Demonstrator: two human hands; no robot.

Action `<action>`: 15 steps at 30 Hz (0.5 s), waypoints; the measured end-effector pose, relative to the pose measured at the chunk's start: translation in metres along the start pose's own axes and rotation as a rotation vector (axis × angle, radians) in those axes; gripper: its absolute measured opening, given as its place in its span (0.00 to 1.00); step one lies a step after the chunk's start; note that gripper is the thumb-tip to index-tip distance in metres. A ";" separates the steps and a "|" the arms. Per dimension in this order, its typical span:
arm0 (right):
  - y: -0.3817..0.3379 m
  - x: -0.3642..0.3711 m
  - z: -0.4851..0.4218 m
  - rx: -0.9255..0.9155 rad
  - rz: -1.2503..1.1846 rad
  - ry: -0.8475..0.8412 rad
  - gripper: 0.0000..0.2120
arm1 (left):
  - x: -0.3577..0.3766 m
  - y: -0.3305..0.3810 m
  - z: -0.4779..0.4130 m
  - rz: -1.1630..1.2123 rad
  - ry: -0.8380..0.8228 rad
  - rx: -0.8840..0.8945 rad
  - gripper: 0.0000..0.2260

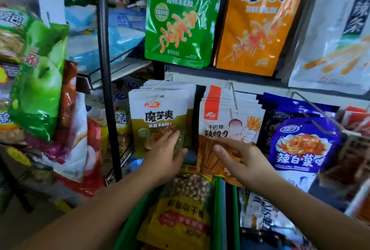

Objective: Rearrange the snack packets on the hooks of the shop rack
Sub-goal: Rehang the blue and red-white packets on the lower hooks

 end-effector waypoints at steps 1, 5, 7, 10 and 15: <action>0.004 -0.004 0.001 0.013 -0.020 0.016 0.21 | 0.001 0.008 0.002 0.001 0.003 0.013 0.30; 0.022 -0.023 0.014 0.076 -0.070 0.060 0.14 | 0.000 0.050 0.011 -0.009 0.093 0.113 0.25; 0.036 -0.036 0.024 0.121 -0.076 0.084 0.13 | 0.002 0.071 0.011 0.008 0.142 0.166 0.22; 0.059 -0.062 0.042 0.179 -0.062 0.176 0.12 | 0.018 0.102 0.006 0.061 0.111 0.220 0.24; 0.104 -0.085 0.058 0.314 -0.082 0.055 0.27 | 0.057 0.126 -0.007 0.131 -0.034 0.189 0.29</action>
Point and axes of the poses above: each hand's wrist, its own z-axis away from the middle knuckle, its own x-axis out of the palm, y = z × x, the point moved 4 cm from there along -z, towards the middle knuckle, and after that the axes turned 14 degrees about x, right-handed, at the moved point
